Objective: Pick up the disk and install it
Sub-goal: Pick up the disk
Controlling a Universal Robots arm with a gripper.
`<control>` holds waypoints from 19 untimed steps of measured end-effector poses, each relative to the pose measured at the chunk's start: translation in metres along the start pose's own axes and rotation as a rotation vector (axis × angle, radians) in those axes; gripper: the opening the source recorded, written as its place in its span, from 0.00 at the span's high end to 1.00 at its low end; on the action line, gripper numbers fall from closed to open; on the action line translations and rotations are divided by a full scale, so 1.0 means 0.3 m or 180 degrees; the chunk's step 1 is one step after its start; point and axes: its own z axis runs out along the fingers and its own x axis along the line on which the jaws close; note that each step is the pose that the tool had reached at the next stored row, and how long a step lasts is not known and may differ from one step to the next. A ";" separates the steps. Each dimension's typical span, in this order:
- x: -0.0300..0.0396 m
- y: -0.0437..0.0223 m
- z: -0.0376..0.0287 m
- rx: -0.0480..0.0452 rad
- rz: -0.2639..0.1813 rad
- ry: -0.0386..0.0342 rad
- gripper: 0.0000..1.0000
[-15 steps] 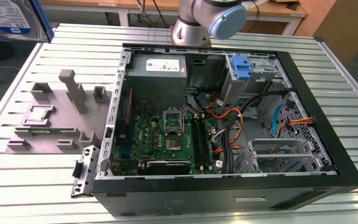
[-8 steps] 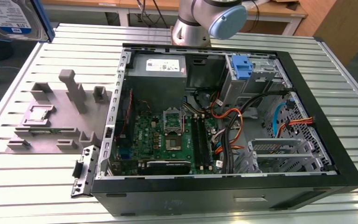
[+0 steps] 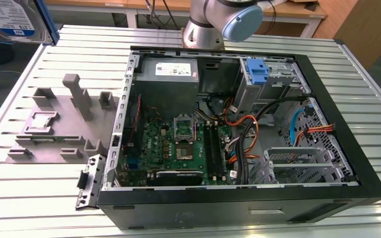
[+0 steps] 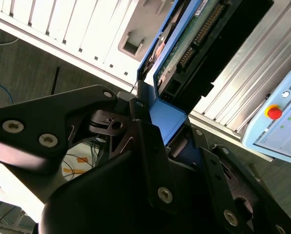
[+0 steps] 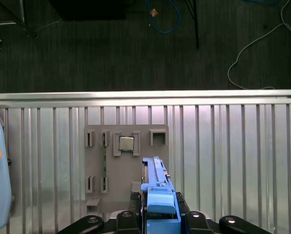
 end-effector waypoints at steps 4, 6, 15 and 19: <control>0.000 -0.003 0.000 0.0000 0.0000 0.0000 0.64; 0.000 -0.005 0.000 0.0000 0.0000 0.0000 0.64; 0.000 -0.014 0.000 0.0000 0.0000 0.0000 0.64; -0.001 -0.018 0.000 0.0000 0.0000 0.0000 0.64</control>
